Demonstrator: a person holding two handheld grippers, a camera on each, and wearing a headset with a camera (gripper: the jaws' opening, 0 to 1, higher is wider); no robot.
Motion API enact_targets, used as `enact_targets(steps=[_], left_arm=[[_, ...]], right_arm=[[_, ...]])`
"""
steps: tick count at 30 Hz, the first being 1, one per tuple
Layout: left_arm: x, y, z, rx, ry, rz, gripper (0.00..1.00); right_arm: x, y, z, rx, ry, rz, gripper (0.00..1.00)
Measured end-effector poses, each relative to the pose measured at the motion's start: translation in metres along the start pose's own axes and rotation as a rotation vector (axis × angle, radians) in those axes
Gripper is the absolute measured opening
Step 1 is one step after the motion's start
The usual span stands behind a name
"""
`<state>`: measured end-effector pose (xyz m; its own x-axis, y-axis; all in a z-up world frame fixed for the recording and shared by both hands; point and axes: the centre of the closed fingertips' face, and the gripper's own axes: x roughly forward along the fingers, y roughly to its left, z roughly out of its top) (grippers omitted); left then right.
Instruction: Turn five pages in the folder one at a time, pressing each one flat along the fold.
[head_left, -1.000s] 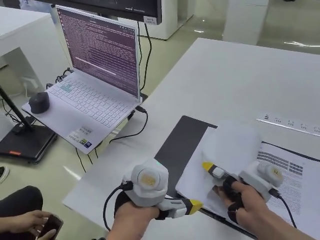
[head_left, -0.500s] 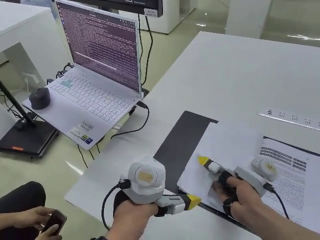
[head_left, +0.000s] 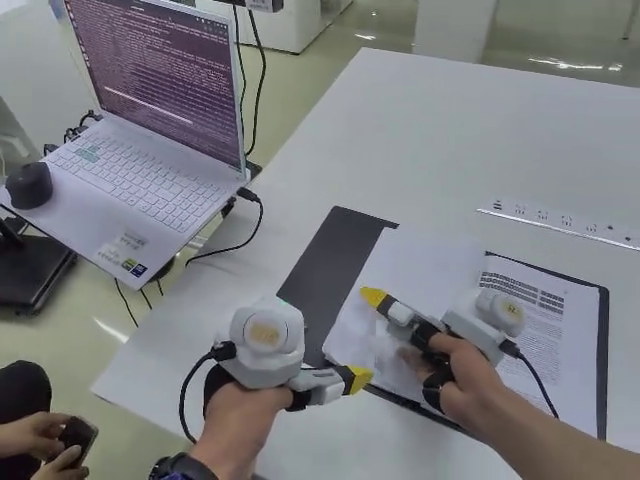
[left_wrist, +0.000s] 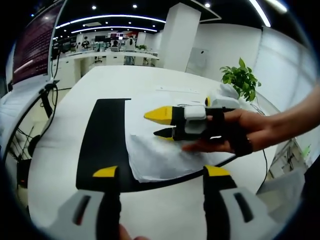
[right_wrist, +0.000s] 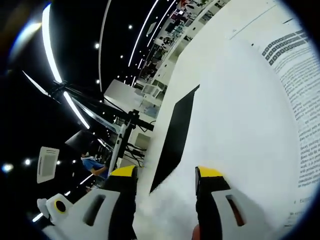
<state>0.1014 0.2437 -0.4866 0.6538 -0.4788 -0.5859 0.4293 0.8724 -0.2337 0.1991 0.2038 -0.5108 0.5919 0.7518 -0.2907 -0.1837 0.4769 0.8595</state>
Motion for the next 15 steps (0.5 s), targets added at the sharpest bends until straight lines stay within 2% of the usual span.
enact_targets(steps=[3, 6, 11, 15], left_arm=[[0.001, 0.002, 0.003, -0.011, -0.020, 0.008, 0.61], [0.002, 0.003, 0.005, -0.017, -0.031, 0.008, 0.54], [0.008, 0.008, 0.004, -0.021, -0.026, 0.022, 0.45], [0.012, 0.013, 0.012, -0.021, -0.043, 0.034, 0.38]], right_arm=[[-0.012, 0.007, 0.016, -0.013, -0.043, 0.027, 0.50], [-0.021, 0.010, 0.025, -0.033, -0.062, 0.039, 0.52], [-0.040, 0.008, 0.038, -0.065, -0.091, 0.030, 0.51], [-0.053, 0.001, 0.043, -0.093, -0.097, 0.012, 0.49]])
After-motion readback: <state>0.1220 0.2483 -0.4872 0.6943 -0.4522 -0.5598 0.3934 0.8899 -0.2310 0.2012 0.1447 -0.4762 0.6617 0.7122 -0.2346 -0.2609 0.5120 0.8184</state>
